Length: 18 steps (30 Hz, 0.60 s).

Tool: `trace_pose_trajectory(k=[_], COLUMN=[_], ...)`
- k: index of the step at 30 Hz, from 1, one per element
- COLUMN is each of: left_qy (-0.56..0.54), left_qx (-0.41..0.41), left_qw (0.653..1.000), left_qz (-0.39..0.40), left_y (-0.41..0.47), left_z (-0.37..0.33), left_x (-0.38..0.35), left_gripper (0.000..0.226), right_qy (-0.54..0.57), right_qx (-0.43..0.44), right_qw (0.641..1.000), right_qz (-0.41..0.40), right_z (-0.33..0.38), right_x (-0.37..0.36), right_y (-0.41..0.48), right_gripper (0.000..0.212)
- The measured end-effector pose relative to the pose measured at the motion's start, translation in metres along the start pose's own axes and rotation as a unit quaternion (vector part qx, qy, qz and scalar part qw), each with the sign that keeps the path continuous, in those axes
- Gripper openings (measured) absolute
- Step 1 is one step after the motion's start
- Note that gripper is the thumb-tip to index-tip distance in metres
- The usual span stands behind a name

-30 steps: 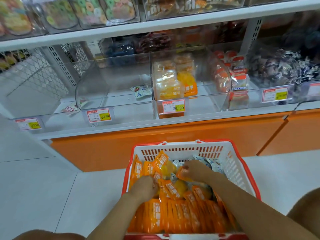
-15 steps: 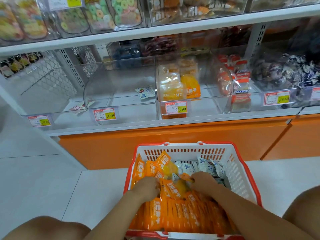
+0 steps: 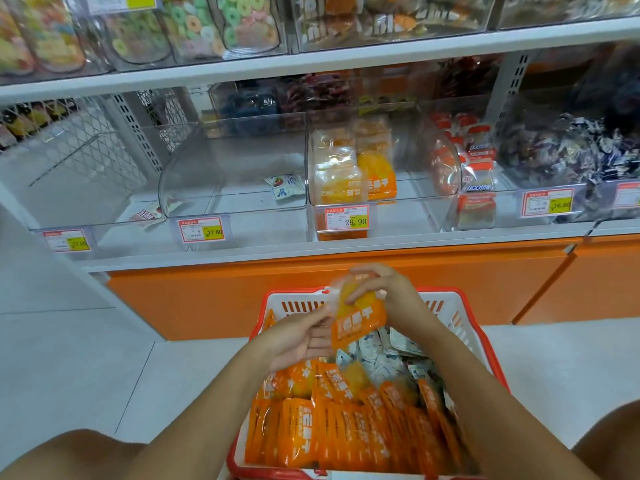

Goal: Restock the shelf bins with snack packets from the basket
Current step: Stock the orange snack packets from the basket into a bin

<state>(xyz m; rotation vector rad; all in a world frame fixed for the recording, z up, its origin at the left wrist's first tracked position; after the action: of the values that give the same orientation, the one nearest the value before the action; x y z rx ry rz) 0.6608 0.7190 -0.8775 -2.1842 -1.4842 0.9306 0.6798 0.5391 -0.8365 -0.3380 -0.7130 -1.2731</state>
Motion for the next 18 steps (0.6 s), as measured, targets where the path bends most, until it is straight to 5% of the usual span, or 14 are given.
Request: trace_pose_trajectory(k=[5,9,13,15,18], left_qy=[-0.007,0.117,0.25,0.277,0.375], left_qx=[-0.142,-0.253,-0.333,-0.363,-0.414], left_qw=[0.989,0.959,0.904,0.881,0.799], left_qz=[0.035,-0.043,-0.1,-0.123,-0.223], left_y=[-0.014,-0.036,-0.05,-0.054,-0.061], left_z=[-0.043,-0.086,-0.121,-0.133,-0.148], left_x=[-0.039,-0.048,-0.05,-0.049,-0.043], left_gripper=[0.024,0.008,0.025,0.015,0.033], right_qy=[0.182,0.438,0.341,0.282,0.226], right_qx=[-0.014,-0.115,-0.114,-0.124,-0.126], right_qw=[0.977,0.882,0.932,0.949,0.952], right_qz=[-0.11,-0.13,-0.039,-0.068,-0.164], right_z=[0.018,0.033,0.061,0.061,0.058], right_x=[0.038,0.062,0.071,0.076,0.101], right_y=[0.002,-0.001,0.003,0.012,0.033], right_gripper=[0.038,0.029,0.01,0.006,0.006])
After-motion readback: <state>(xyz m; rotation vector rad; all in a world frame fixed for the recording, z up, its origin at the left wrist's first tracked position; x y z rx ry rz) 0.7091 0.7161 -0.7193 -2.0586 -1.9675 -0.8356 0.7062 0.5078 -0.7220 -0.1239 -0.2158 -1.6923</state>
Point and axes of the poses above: each hand's wrist, its own y-axis towards the middle knuckle, its own x-axis out of the back of the hand, z = x × y, the point moved 4 cm from there along y, towards the middle knuckle, and after that the axes turned 9 degrees about -y, right-handed, at the moved point
